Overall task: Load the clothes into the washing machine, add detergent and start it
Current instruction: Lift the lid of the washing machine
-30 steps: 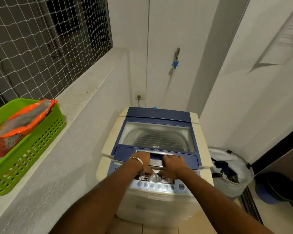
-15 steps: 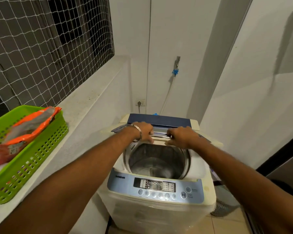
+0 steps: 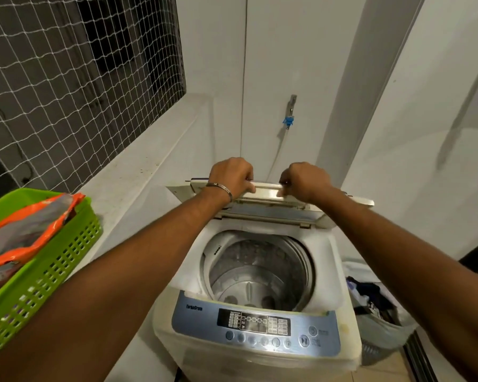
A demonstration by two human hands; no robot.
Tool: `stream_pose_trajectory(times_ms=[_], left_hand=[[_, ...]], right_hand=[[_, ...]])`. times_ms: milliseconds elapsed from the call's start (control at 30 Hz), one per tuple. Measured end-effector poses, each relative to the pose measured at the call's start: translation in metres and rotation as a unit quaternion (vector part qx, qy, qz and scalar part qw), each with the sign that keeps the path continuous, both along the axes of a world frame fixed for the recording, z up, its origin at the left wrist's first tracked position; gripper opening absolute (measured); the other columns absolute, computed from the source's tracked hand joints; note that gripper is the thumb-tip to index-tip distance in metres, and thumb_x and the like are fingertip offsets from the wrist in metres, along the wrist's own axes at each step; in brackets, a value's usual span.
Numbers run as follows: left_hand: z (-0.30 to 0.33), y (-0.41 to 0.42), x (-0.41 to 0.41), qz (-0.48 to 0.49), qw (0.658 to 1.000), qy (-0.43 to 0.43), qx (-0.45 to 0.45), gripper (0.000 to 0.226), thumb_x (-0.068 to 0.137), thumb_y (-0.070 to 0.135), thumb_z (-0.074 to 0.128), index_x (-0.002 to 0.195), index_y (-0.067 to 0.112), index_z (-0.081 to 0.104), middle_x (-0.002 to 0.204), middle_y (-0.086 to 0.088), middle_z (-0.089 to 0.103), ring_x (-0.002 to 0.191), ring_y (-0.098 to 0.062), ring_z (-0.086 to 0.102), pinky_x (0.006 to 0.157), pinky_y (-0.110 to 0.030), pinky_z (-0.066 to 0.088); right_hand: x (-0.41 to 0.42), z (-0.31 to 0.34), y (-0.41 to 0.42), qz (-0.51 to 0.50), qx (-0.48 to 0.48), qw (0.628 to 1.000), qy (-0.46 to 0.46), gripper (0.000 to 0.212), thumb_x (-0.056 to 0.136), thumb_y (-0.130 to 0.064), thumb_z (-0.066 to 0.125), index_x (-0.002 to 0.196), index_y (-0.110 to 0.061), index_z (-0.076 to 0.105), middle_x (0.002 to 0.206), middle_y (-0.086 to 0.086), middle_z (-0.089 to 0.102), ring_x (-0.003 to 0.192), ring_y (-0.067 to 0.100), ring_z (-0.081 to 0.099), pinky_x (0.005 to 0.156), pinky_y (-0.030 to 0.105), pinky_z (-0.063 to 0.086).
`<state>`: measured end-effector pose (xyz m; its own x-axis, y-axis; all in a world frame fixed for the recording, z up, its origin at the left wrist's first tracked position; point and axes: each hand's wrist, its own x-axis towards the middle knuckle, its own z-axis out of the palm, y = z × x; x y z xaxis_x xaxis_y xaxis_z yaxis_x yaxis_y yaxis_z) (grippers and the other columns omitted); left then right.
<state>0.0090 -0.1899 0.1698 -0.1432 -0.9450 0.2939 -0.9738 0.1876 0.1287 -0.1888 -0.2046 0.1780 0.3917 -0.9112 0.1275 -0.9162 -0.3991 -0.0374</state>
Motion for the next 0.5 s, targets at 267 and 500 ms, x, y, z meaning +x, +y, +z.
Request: stream_pose_trajectory(times_ms=[267,500], left_hand=[[0.010,-0.048,-0.011,0.044,0.998,0.003,-0.045,0.023,0.083,0.033,0.072,0.098,0.016,0.076,0.092,-0.008,0.073,0.085,-0.027,0.068,0.074,-0.030,0.054],[0.006,-0.082,-0.009,0.056,0.995,-0.035,-0.080,0.017,0.082,0.007,0.063,0.087,0.019,0.073,0.080,-0.006,0.070,0.073,-0.026,0.065,0.060,-0.028,0.047]], right_hand=[[0.010,0.014,-0.041,-0.079,-0.072,0.993,-0.054,0.025,0.082,-0.035,0.074,0.100,-0.018,0.076,0.094,0.004,0.073,0.079,0.020,0.064,0.072,0.033,0.054],[0.016,0.016,-0.081,-0.104,-0.088,0.989,-0.057,0.020,0.086,-0.028,0.071,0.100,-0.015,0.077,0.093,0.009,0.072,0.080,0.026,0.066,0.075,0.038,0.057]])
